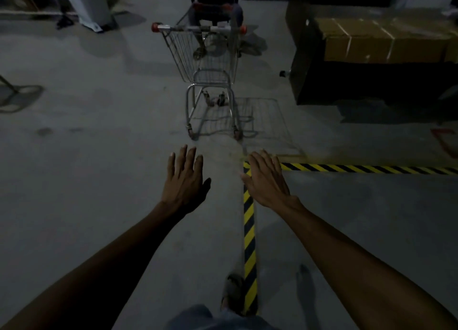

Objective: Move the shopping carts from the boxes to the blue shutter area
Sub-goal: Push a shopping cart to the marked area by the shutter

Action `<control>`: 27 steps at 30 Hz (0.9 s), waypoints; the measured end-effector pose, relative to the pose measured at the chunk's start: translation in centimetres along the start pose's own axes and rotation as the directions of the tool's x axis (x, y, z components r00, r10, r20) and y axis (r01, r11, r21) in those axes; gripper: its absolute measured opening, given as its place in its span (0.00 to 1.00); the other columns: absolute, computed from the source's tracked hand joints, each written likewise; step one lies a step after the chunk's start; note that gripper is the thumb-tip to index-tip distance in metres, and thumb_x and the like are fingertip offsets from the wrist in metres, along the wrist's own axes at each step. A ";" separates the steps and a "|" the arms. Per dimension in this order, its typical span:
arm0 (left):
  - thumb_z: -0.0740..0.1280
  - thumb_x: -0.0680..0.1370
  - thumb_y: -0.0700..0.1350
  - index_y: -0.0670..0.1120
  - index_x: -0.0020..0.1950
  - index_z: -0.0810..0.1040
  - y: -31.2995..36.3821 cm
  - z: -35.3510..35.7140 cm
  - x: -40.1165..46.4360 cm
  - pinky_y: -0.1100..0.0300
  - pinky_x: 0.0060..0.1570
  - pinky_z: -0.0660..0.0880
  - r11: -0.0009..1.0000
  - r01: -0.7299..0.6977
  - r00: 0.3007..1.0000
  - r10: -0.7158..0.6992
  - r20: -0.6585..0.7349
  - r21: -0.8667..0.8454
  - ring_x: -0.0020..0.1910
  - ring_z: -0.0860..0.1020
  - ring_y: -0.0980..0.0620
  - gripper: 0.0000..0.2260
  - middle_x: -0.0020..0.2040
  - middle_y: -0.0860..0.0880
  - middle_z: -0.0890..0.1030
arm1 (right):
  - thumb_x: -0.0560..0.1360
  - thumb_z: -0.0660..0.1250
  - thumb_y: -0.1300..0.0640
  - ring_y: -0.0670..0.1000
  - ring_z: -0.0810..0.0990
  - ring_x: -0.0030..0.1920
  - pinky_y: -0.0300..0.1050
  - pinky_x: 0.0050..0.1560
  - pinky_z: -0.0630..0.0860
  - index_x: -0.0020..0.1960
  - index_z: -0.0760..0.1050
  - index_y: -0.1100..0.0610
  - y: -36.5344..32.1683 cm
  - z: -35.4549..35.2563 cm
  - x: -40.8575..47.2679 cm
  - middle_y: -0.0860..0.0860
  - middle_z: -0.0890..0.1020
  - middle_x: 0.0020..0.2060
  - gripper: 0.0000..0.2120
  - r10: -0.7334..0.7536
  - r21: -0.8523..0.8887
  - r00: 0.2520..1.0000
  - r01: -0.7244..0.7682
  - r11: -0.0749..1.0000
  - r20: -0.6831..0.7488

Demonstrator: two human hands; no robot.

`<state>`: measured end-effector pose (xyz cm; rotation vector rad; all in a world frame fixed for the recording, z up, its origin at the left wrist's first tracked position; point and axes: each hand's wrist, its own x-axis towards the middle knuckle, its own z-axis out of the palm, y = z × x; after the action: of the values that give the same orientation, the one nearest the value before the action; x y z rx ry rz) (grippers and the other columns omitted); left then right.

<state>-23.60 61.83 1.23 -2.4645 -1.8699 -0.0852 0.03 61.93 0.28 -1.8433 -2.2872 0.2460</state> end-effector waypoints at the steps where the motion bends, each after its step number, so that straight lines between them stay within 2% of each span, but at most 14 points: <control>1: 0.56 0.81 0.59 0.40 0.78 0.57 -0.4 -0.1 1.4 0.40 0.76 0.41 1.000 0.009 1.000 -0.009 -0.003 0.001 0.79 0.42 0.39 0.31 0.80 0.39 0.51 | 0.82 0.51 0.42 0.57 0.50 0.78 0.61 0.75 0.45 0.77 0.57 0.61 0.3 -0.2 1.8 0.57 0.60 0.76 0.31 -0.014 -0.001 1.000 0.014 1.000 -0.012; 12: 0.56 0.81 0.58 0.40 0.78 0.57 -4.8 1.3 17.4 0.40 0.76 0.42 1.000 0.028 0.999 -0.028 -0.015 -0.013 0.79 0.43 0.40 0.31 0.80 0.39 0.50 | 0.78 0.46 0.39 0.57 0.54 0.77 0.62 0.75 0.49 0.75 0.60 0.62 3.8 -0.2 18.1 0.58 0.63 0.75 0.35 -0.038 -0.021 0.998 0.038 0.999 -0.041; 18: 0.59 0.80 0.58 0.39 0.76 0.59 -9.2 3.1 28.1 0.39 0.75 0.47 1.000 -0.012 0.999 0.011 -0.037 -0.016 0.78 0.47 0.38 0.31 0.78 0.38 0.57 | 0.79 0.50 0.41 0.57 0.55 0.76 0.61 0.75 0.50 0.74 0.61 0.61 4.6 0.3 28.6 0.57 0.64 0.74 0.32 -0.020 -0.020 0.999 0.019 1.000 -0.039; 22: 0.60 0.80 0.57 0.39 0.76 0.59 -12.0 3.2 34.5 0.38 0.75 0.48 0.999 -0.014 1.000 0.013 -0.026 -0.031 0.78 0.48 0.37 0.32 0.78 0.38 0.57 | 0.79 0.53 0.43 0.58 0.57 0.75 0.62 0.74 0.53 0.73 0.63 0.61 4.6 0.4 35.3 0.57 0.66 0.73 0.30 -0.030 -0.040 0.999 0.029 0.999 -0.028; 25: 0.61 0.79 0.57 0.39 0.76 0.60 -14.7 3.1 39.2 0.38 0.75 0.48 0.999 -0.020 0.998 0.018 -0.052 -0.035 0.78 0.48 0.37 0.32 0.78 0.38 0.57 | 0.81 0.55 0.44 0.57 0.57 0.76 0.61 0.74 0.51 0.74 0.62 0.61 4.2 0.1 41.0 0.57 0.65 0.74 0.28 -0.014 -0.025 0.998 0.013 1.000 -0.065; 27: 0.61 0.79 0.57 0.39 0.75 0.60 -17.0 3.2 42.5 0.38 0.75 0.49 0.999 -0.013 1.000 0.012 -0.023 -0.049 0.78 0.49 0.37 0.32 0.78 0.38 0.57 | 0.80 0.55 0.43 0.58 0.58 0.75 0.60 0.74 0.51 0.74 0.62 0.61 3.6 0.3 45.1 0.57 0.65 0.74 0.29 -0.010 0.001 0.998 0.010 1.000 -0.064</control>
<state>-28.45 107.47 1.14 -2.4962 -1.8652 -0.1606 -5.98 106.79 1.20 -1.8116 -2.2522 0.1844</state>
